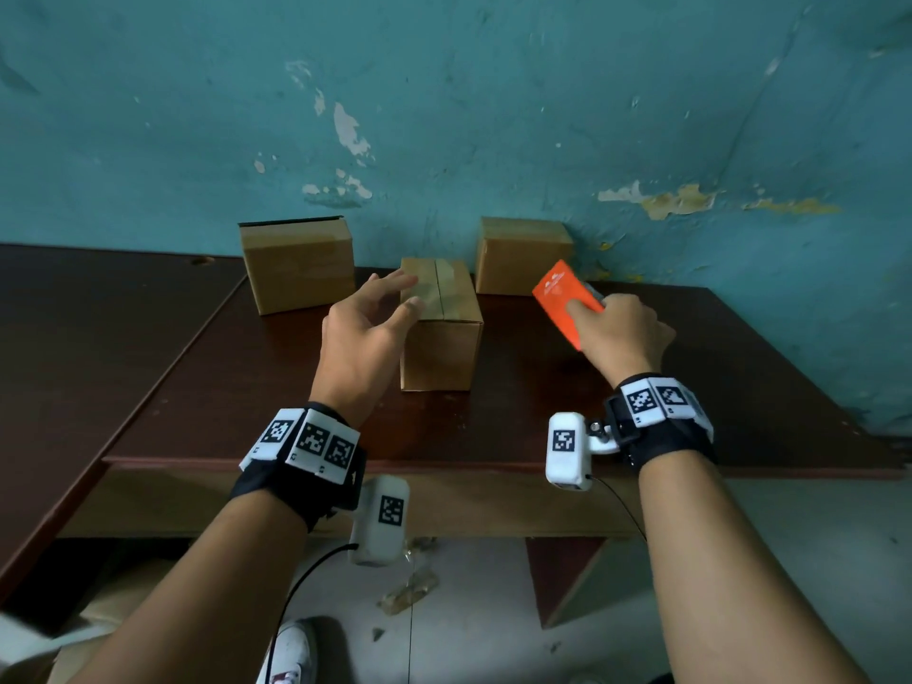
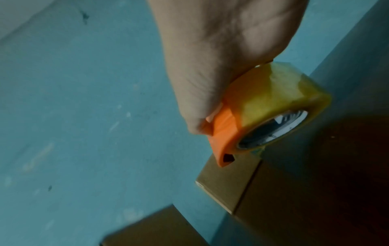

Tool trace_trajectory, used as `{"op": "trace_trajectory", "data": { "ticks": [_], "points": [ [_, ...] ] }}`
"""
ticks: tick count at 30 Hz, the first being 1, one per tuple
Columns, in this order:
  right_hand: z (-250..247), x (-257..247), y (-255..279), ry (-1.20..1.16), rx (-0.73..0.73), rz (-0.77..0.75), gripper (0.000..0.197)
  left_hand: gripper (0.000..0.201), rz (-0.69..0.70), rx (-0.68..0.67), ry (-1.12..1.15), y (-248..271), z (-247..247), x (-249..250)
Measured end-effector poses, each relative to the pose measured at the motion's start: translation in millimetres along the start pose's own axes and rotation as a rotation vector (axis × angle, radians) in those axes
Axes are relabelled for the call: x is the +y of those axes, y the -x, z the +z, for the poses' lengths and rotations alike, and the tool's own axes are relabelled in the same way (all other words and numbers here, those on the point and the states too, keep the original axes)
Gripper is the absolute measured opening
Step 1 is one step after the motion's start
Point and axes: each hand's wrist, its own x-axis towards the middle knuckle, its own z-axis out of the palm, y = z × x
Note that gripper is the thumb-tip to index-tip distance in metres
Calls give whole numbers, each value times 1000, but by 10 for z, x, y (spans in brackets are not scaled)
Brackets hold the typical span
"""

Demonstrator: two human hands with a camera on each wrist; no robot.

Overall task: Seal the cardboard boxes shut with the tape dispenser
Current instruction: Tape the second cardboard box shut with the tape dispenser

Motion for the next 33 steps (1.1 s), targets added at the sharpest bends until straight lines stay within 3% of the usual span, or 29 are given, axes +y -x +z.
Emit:
{"op": "trace_trajectory", "data": {
  "ticks": [6, 11, 15, 20, 26, 33],
  "points": [
    [-305, -62, 56, -439, 27, -57, 46, 37, -33, 20, 133, -6, -29, 95],
    [-402, -153, 140, -715, -63, -167, 72, 33, 1, 21, 111, 11, -46, 166],
    [-443, -236, 277, -729, -147, -319, 65, 34, 49, 23, 180, 22, -38, 280],
    [-416, -303, 341, -702, -179, -462, 61, 40, 10, -70, 355, 30, -9, 378],
    [-417, -338, 387, -726, -249, -528, 44, 40, -60, -123, 479, 51, -15, 408],
    [-410, -330, 388, -712, -273, -561, 44, 32, -96, -103, 534, 17, -36, 358]
  ]
}}
